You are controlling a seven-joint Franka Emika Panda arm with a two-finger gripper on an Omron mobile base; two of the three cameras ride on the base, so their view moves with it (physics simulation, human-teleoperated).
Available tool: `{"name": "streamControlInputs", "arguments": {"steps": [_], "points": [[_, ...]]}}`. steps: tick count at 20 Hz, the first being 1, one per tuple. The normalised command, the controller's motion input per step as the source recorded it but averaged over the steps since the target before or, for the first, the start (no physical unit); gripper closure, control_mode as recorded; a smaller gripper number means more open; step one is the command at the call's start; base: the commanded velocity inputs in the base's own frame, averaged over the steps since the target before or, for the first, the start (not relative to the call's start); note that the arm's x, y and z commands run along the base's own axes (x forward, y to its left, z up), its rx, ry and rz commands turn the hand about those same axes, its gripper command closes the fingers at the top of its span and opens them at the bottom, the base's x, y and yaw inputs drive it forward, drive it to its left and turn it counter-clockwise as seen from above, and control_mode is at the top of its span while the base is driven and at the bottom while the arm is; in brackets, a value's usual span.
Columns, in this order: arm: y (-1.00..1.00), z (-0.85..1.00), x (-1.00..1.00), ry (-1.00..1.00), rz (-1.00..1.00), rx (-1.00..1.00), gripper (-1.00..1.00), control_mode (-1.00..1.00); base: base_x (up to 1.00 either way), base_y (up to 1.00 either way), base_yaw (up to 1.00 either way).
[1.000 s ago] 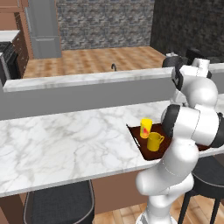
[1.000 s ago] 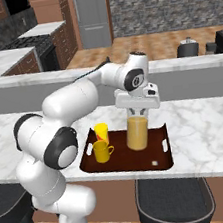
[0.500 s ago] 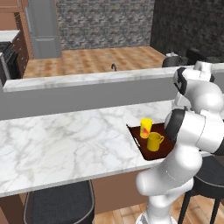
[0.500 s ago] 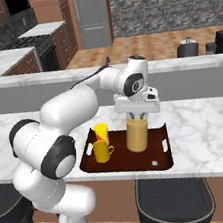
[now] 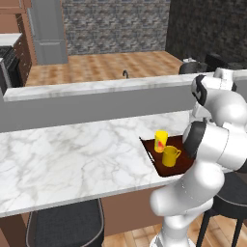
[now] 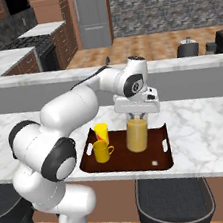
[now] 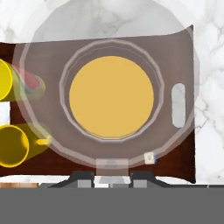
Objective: There is a tray on the dining counter. Grab the cup, mug, and pitcher and place them on the tray. The pitcher may be placed next to the tray if it cannot fit the tray.
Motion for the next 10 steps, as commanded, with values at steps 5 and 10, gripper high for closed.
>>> {"name": "streamControlInputs", "arguments": {"steps": [5, 10], "points": [[0.00, 0.00, 0.00, 0.00, 0.00, 0.00, -1.00, -1.00, 0.00, 0.00, 0.00], [0.00, 0.00, 0.00, 0.00, 0.00, 0.00, -1.00, -1.00, 0.00, 0.00, 0.00]]}}
